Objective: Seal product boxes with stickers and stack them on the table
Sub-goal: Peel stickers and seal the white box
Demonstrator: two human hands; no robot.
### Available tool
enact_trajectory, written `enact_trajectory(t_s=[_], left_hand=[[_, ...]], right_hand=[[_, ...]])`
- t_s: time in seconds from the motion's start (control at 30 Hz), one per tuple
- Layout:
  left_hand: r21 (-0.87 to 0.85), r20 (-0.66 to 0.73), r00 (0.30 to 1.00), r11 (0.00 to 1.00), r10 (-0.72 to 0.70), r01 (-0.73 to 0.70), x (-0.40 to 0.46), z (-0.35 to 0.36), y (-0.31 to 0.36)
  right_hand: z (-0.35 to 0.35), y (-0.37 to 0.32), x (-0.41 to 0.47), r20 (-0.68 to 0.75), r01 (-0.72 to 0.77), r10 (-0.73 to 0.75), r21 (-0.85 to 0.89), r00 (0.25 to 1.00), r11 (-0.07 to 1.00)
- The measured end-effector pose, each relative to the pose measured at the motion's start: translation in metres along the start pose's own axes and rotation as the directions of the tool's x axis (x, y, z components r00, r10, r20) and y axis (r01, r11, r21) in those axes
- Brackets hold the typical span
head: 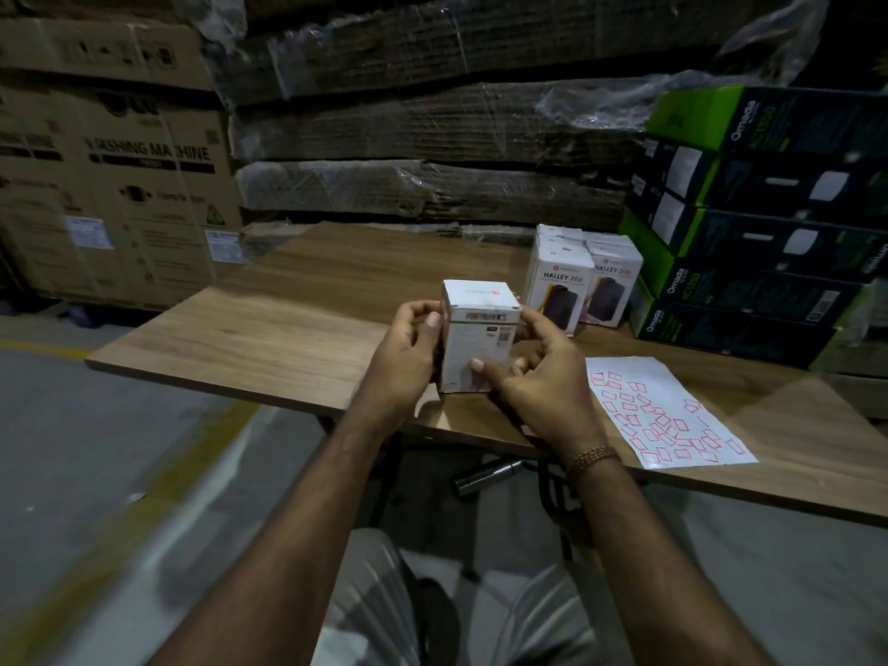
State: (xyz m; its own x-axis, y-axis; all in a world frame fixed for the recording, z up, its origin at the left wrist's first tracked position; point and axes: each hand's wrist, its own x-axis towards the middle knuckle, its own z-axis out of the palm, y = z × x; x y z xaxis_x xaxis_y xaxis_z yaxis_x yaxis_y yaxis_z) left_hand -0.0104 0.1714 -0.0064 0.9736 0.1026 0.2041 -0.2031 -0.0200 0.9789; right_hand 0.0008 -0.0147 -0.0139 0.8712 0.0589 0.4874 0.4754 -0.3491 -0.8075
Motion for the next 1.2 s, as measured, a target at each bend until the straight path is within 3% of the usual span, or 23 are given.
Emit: enact_trajectory(t_s=[0.2,0.37,0.5,0.57,0.67,0.73,0.83,0.9,0.97,1.07,1.13,1.2], left_hand=[[0.389,-0.150,0.979,0.919,0.137,-0.069,-0.004,0.008,-0.002],[0.378,-0.166,0.980,0.925,0.106,-0.037,-0.001,0.007,-0.005],[0.346,-0.331,0.931,0.938,0.151,-0.029,-0.001,0.011,-0.006],[0.305,-0.528,0.815,0.949,0.240,-0.082,-0.005,0.015,-0.005],[0.330,-0.710,0.537,0.889,0.456,-0.319,-0.023,0.027,0.000],[0.449,-0.648,0.432,0.773,0.627,-0.448,-0.044,0.046,0.004],[0.554,-0.383,0.344,0.511,0.857,-0.657,-0.070,0.079,0.006],[0.433,-0.164,0.398,0.429,0.902,-0.793,-0.074,0.100,0.005],[0.352,0.041,0.537,0.491,0.842,-0.797,-0.068,0.116,0.006],[0.377,0.319,0.788,0.692,0.527,-0.616,-0.048,0.137,0.008],[0.448,0.395,0.862,0.753,0.318,-0.483,-0.030,0.146,0.004],[0.510,0.404,0.892,0.759,0.203,-0.404,-0.014,0.151,0.002]], right_hand=[[0.003,-0.002,-0.001,-0.027,0.041,-0.045,-0.124,0.999,0.991],[0.006,-0.005,-0.002,-0.054,0.045,-0.054,-0.153,0.997,0.987],[0.006,-0.010,-0.007,-0.066,0.050,-0.059,-0.132,0.996,0.990],[0.004,-0.014,-0.011,-0.097,0.036,-0.044,-0.080,0.994,0.996],[-0.001,-0.019,-0.014,-0.224,0.008,-0.012,-0.019,0.975,1.000],[-0.013,-0.016,-0.012,-0.315,-0.021,0.017,-0.010,0.949,1.000],[-0.047,0.002,-0.005,-0.382,-0.126,0.060,-0.151,0.922,0.980],[-0.074,0.019,0.000,-0.388,-0.249,0.120,-0.300,0.914,0.921],[-0.095,0.031,0.002,-0.382,-0.342,0.181,-0.409,0.906,0.846],[-0.115,0.041,0.003,-0.272,-0.319,0.205,-0.496,0.940,0.808],[-0.121,0.042,0.005,-0.179,-0.285,0.223,-0.535,0.958,0.795],[-0.123,0.045,0.006,-0.113,-0.257,0.235,-0.558,0.965,0.789]])
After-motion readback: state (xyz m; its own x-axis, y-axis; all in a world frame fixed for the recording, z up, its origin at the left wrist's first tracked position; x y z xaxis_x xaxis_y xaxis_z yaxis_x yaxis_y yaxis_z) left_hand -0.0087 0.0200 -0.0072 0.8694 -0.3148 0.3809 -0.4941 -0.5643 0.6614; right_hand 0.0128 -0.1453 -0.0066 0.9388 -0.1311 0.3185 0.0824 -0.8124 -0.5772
